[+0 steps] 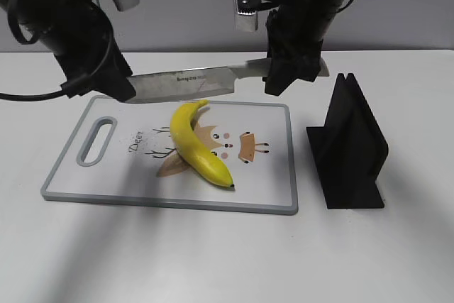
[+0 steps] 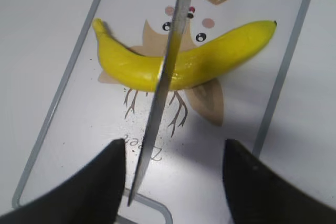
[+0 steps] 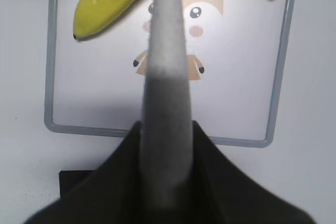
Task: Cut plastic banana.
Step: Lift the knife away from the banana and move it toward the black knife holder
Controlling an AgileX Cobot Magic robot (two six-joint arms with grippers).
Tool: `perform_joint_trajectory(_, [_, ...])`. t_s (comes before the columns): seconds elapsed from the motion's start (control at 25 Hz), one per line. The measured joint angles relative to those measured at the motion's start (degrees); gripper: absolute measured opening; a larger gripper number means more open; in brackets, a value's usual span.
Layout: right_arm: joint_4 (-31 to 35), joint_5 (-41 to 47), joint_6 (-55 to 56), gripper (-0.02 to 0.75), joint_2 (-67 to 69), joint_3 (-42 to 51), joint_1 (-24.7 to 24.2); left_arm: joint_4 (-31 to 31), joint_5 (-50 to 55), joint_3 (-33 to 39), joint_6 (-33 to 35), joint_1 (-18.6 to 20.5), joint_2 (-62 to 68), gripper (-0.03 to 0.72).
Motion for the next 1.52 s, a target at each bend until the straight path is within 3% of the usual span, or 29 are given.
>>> perform_joint_trajectory(0.08, [-0.4, 0.0, 0.3, 0.178, -0.3, 0.0, 0.0, -0.8, -1.3, 0.0, -1.0, 0.0, 0.0, 0.626])
perform_joint_trajectory(0.16, [-0.7, 0.1, 0.4, 0.178, -1.0, 0.0, 0.0, -1.1, -3.2, 0.1, -2.3, 0.0, -0.1, 0.645])
perform_joint_trajectory(0.36, [-1.4, 0.2, 1.7, 0.178, -3.6, 0.0, 0.0, 0.8, -8.1, 0.2, -8.8, 0.0, -3.3, 0.647])
perform_joint_trajectory(0.68, [-1.5, 0.4, 13.4, 0.178, -9.4, 0.0, 0.0, 15.7, -9.8, 0.2, -30.8, 0.0, -8.8, 0.638])
perform_joint_trajectory(0.96, [-1.7, 0.6, 28.5, 0.178, -13.8, 0.0, 0.0, 25.0, -2.3, 0.2, -47.2, 0.0, -11.8, 0.627])
perform_joint_trajectory(1.2, [-2.0, 0.8, 39.8, 0.178, -17.5, 0.0, 0.0, 37.1, 4.8, 0.2, -67.5, 0.0, -13.6, 0.596])
perform_joint_trajectory(1.52, [-3.0, 0.9, 55.5, 0.178, -23.6, 2.6, 0.0, 39.7, 15.1, 0.2, -77.2, 0.0, -15.6, 0.590])
